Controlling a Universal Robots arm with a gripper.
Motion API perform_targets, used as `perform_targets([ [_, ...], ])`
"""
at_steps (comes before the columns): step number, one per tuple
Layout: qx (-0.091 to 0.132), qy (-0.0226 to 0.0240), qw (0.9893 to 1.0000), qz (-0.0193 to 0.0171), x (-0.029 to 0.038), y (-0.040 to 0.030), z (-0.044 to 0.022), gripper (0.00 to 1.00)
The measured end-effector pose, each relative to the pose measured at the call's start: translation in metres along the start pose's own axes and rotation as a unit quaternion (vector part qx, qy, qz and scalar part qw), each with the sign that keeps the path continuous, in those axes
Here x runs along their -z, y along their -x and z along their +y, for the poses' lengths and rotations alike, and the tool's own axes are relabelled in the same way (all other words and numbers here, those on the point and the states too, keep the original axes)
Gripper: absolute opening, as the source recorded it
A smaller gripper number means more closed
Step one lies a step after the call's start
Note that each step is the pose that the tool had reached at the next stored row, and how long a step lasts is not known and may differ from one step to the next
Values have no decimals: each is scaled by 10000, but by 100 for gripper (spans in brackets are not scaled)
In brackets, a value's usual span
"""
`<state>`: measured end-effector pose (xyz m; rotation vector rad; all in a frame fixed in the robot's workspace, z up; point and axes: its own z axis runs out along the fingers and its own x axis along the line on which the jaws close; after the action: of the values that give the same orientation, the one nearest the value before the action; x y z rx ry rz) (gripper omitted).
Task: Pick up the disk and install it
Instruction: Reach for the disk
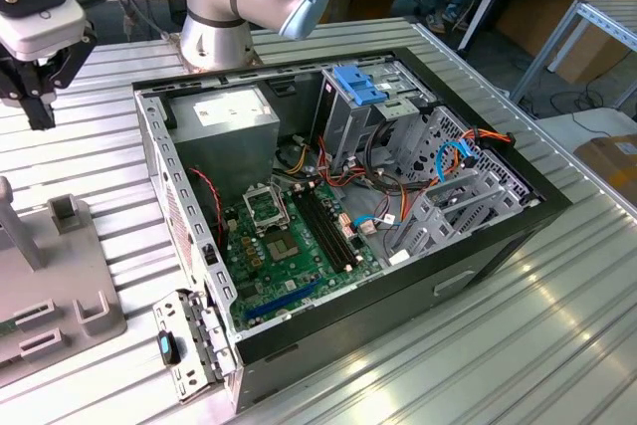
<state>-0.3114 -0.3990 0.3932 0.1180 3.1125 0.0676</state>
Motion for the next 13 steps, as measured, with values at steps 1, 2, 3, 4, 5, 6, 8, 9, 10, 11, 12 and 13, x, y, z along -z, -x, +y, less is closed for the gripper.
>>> perform_targets([
  [1, 0, 0, 10000, 0, 0, -2, 0, 11],
  [2, 0, 0, 10000, 0, 0, -3, 0, 11],
  [3, 0, 0, 10000, 0, 0, -3, 0, 11],
  [4, 0, 0, 10000, 0, 1, -5, 0, 11],
  [5, 0, 0, 10000, 0, 0, -7, 0, 11],
  [6, 0, 0, 10000, 0, 0, -8, -1, 11],
  [8, 0, 0, 10000, 0, 1, -16, -1, 11],
  [9, 0, 0, 10000, 0, 1, -21, -1, 11],
  [10, 0, 0, 10000, 0, 1, -25, -2, 11],
  [11, 0, 0, 10000, 0, 1, -27, -2, 11],
  [12, 0, 0, 10000, 0, 1, -28, -2, 11],
  [13, 0, 0, 10000, 0, 1, -30, -2, 11],
])
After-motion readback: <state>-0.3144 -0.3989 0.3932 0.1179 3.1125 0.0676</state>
